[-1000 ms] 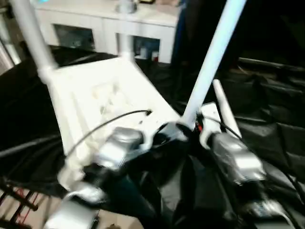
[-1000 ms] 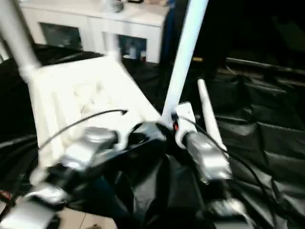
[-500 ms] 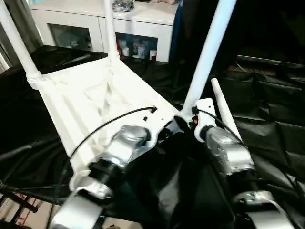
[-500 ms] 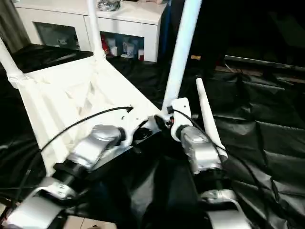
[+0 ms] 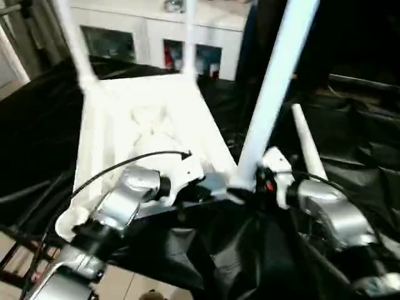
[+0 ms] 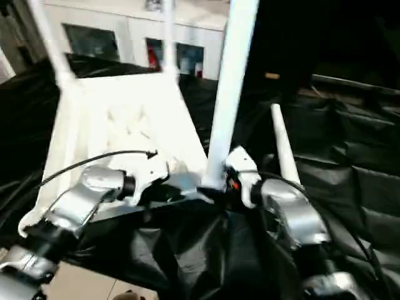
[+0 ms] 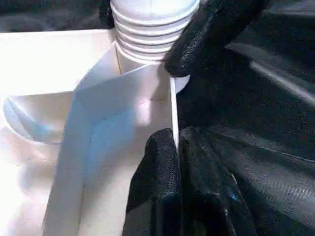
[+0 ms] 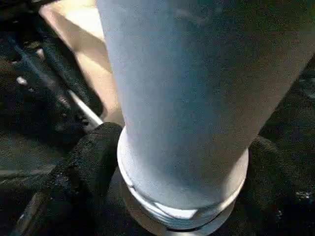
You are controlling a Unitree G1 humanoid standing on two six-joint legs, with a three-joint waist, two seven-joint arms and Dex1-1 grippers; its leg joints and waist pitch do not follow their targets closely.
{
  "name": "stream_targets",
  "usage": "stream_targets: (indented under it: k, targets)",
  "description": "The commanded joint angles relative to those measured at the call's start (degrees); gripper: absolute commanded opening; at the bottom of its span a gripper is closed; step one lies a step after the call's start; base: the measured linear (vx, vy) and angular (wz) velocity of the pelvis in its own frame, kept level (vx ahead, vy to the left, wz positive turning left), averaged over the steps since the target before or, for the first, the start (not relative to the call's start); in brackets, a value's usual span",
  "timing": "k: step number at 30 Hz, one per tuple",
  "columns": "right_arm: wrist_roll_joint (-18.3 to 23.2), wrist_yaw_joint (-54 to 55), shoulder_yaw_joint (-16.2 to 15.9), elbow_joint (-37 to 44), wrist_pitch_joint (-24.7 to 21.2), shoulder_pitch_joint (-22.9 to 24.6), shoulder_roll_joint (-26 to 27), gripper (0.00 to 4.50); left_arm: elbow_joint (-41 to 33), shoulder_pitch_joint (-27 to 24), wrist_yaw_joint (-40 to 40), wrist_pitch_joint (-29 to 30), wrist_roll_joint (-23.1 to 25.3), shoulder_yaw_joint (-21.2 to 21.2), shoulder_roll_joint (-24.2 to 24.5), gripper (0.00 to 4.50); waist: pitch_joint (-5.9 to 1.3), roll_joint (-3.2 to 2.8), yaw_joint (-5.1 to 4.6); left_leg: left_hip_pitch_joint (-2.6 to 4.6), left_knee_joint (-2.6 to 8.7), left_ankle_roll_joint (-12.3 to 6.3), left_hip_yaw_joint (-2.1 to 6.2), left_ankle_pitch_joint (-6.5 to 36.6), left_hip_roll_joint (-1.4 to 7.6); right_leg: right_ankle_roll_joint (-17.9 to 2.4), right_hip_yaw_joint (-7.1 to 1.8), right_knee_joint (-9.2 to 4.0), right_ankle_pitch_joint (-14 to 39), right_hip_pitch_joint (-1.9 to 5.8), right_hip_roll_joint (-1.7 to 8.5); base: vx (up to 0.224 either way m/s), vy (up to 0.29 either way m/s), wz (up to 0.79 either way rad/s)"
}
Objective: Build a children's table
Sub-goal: Rotate leg to tighten
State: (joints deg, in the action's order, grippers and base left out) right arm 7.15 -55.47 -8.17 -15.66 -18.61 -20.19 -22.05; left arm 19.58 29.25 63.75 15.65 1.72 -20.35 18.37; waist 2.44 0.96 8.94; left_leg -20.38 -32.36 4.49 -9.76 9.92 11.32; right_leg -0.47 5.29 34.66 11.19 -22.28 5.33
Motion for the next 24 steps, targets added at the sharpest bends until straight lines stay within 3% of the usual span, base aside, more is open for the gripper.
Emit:
stream_targets:
  k: [1, 14, 24]
  targets:
    - [1.32, -3.74, -2.70, 2.52, -0.95, 0.95, -0.78, 3.59, -4.84, 0.66, 3.53, -1.78, -3.09, -1.85, -0.80, 0.00, -3.02, 0.23, -0.23, 0.34, 3.75, -1.62, 0.28, 12.49, 2.17, -10.79, -3.17, -4.07, 9.82, 2.77, 3.62, 0.000, 0.000, 0.00]
    - [2.92, -6.03, -3.18, 5.91, -0.75, 2.83, -1.32, 3.59, -4.62, 0.40, 3.80, -1.61, -2.59, -2.04, -0.47, 0.00, -3.21, 0.18, 0.31, 0.32, 3.54, -1.59, 0.28, 10.92, 2.13, -10.77, -3.14, -3.82, 8.23, 2.75, 3.56, 0.000, 0.000, 0.00]
    - [4.23, -4.98, -2.26, 5.85, -2.95, 3.21, -0.90, 2.89, -3.94, 0.44, 3.31, -1.71, -2.15, -2.14, -0.65, 0.00, -3.28, 0.13, 0.37, 0.33, 3.41, -1.60, 0.27, 10.47, 2.10, -10.98, -3.12, -3.69, 7.52, 2.79, 3.51, 0.000, 0.000, 0.00]
